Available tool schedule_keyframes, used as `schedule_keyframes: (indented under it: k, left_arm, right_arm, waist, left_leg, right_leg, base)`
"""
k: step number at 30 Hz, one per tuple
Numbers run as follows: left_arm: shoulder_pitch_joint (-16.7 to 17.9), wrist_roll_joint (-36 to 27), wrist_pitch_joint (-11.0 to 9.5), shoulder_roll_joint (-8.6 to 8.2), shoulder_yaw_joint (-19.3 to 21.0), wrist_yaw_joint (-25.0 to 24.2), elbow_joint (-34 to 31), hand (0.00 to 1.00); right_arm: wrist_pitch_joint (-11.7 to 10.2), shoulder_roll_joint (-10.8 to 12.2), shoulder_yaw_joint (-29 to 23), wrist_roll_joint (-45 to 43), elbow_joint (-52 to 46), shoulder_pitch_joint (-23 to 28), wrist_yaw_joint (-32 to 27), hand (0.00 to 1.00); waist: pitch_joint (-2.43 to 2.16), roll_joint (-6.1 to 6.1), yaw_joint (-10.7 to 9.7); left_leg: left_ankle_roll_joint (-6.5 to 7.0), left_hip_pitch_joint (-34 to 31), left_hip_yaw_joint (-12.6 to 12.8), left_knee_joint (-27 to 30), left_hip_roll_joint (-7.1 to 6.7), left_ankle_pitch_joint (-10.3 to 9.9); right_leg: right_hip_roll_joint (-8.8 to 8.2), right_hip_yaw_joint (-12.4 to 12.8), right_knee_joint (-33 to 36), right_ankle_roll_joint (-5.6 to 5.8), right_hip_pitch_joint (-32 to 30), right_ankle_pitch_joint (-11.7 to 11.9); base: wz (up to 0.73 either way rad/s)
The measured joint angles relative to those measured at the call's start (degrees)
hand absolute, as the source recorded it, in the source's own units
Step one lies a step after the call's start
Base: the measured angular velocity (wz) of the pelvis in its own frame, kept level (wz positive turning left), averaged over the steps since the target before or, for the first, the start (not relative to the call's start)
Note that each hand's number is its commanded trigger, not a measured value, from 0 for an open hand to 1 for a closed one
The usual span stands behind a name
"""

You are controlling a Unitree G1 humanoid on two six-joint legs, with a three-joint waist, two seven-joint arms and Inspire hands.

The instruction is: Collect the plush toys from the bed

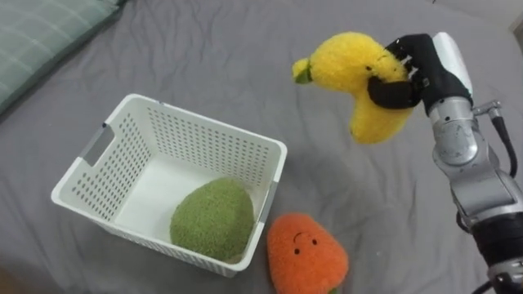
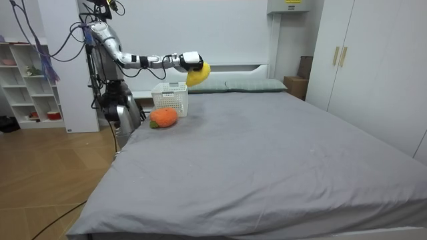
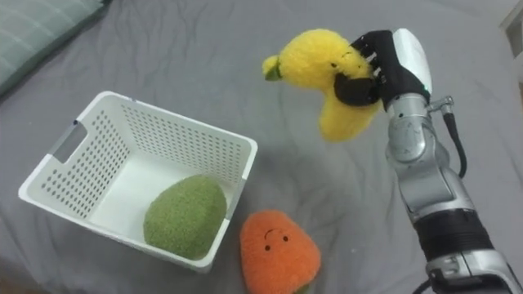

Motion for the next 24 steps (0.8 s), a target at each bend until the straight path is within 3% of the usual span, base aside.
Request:
schedule_keyframes:
  k: [3,9,14,17,24]
  left_arm:
    - [0.61,0.67,0.72,-0.21,-0.02,-0.13,-0.35,0.0]
    - [1.56,0.71,1.51,-0.25,0.0,-0.46,-1.15,0.0]
    - [1.48,1.89,1.5,-0.29,0.06,-1.15,-1.15,0.0]
    - [1.4,3.02,1.49,-0.35,0.05,-1.14,-1.16,0.0]
    - [1.56,5.61,1.49,-0.61,1.7,-0.88,-1.1,0.0]
  right_arm:
    - [0.67,0.13,0.01,0.0,-4.37,1.78,0.25,1.0]
    - [2.38,0.33,0.02,-0.14,-9.6,2.6,2.39,1.0]
    - [3.02,1.38,1.76,-2.06,-12.02,2.58,4.71,1.0]
    - [3.7,2.93,2.41,-2.96,-14.15,2.58,5.83,1.0]
    - [3.92,5.2,4.46,-5.08,-15.9,2.38,6.36,1.0]
  waist:
    - [-0.24,0.49,-0.01]
    - [0.05,1.13,0.0]
    - [0.29,1.32,1.39]
    - [0.75,1.43,2.25]
    - [1.06,0.77,4.64]
  left_leg:
    - [0.0,0.73,0.12,-0.17,0.0,-0.01]
    - [0.0,1.54,0.26,-0.28,0.04,-0.01]
    - [-0.02,2.24,0.44,-0.53,0.07,-0.03]
    - [-0.02,2.15,0.33,-0.54,0.07,-0.04]
    - [-0.04,1.17,-0.94,-0.38,-0.08,-0.02]
  right_leg:
    - [-0.01,0.09,0.06,0.0,0.67,0.0]
    - [0.03,0.25,0.01,0.0,1.51,0.0]
    - [0.2,1.39,0.02,0.0,1.87,0.0]
    - [0.19,1.22,-0.01,0.0,1.82,0.0]
    - [0.11,-0.7,-0.22,0.01,1.62,0.0]
  base:
    - [-0.02]
    - [-0.01]
    - [-0.07]
    - [0.02]
    - [0.11]
